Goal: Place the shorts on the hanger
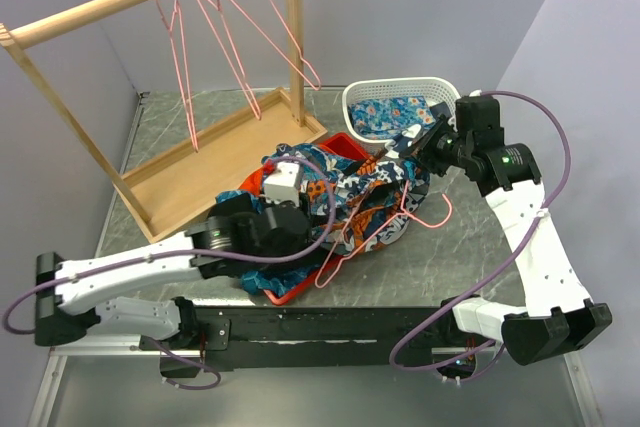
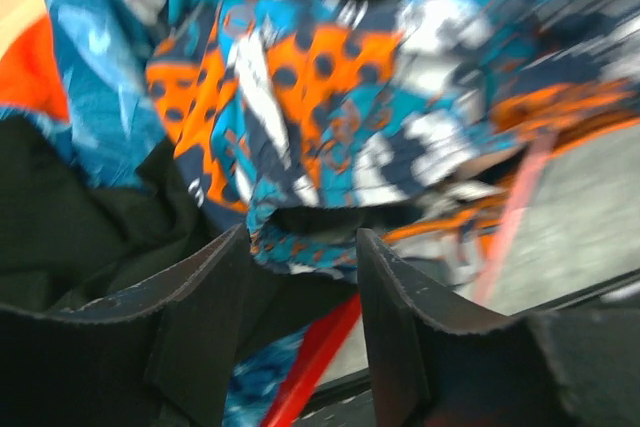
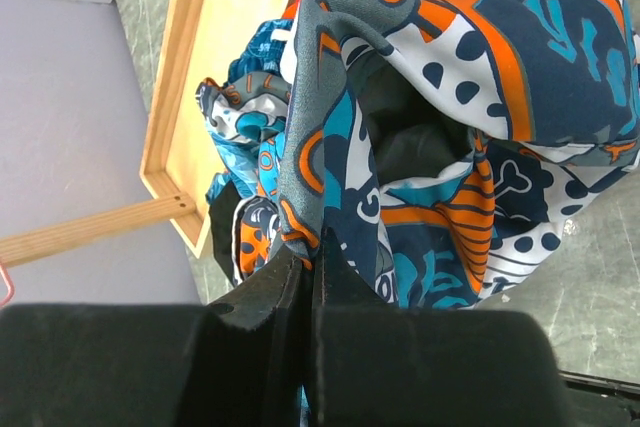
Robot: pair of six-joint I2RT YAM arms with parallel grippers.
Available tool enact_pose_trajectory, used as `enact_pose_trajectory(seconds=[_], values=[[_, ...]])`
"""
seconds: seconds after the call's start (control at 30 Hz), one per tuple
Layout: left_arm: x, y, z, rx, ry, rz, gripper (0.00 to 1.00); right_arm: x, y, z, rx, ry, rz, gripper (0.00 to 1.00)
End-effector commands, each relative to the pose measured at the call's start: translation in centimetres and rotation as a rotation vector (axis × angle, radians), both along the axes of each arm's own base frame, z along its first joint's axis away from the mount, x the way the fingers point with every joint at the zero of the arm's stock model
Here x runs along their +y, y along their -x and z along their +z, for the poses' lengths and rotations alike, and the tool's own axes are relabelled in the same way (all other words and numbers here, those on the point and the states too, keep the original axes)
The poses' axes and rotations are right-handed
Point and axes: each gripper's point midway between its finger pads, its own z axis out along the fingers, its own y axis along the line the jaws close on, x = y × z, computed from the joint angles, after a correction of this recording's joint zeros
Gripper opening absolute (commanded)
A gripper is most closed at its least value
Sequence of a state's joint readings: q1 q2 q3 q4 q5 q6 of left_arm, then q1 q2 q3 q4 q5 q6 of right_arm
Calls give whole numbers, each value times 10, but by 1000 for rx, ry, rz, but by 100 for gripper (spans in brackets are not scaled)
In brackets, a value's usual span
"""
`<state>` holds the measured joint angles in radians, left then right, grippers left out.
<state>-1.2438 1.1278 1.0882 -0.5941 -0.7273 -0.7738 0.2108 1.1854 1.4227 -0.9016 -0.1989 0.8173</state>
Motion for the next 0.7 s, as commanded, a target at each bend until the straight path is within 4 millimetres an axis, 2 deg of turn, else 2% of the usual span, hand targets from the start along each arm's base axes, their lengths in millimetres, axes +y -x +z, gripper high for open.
enact_pose_trajectory(seconds=[0.0, 0.13, 0.33, 0.37, 0.43, 0.47, 0.5, 0.53, 0.67], values=[[6, -4, -21, 83, -108, 37, 50, -4, -2, 38, -112, -22, -22, 0], [1, -10, -25, 84, -117, 21, 48, -3, -5, 43, -113, -32, -33, 0], [9, -38, -32, 67, -129, 76, 47, -3, -10, 48, -114, -51, -59, 0], [2, -42, -25, 50, -85, 62, 42, -3, -11, 48, -110, -57, -64, 0], [-1, -44, -27, 36, -79, 31, 33, 0, -15, 57, -120, -80, -72, 0], [-5, -43, -26, 34, -63, 7, 17, -1, -17, 59, -118, -84, -78, 0], [-7, -43, -26, 26, -55, -3, 6, -1, -23, 57, -108, -76, -89, 0], [-8, -42, -26, 30, -52, -10, 1, -3, -26, 69, -129, -82, -107, 0], [-11, -30, -25, 48, -1, -72, 1, -13, -39, 81, -117, -89, -175, 0]])
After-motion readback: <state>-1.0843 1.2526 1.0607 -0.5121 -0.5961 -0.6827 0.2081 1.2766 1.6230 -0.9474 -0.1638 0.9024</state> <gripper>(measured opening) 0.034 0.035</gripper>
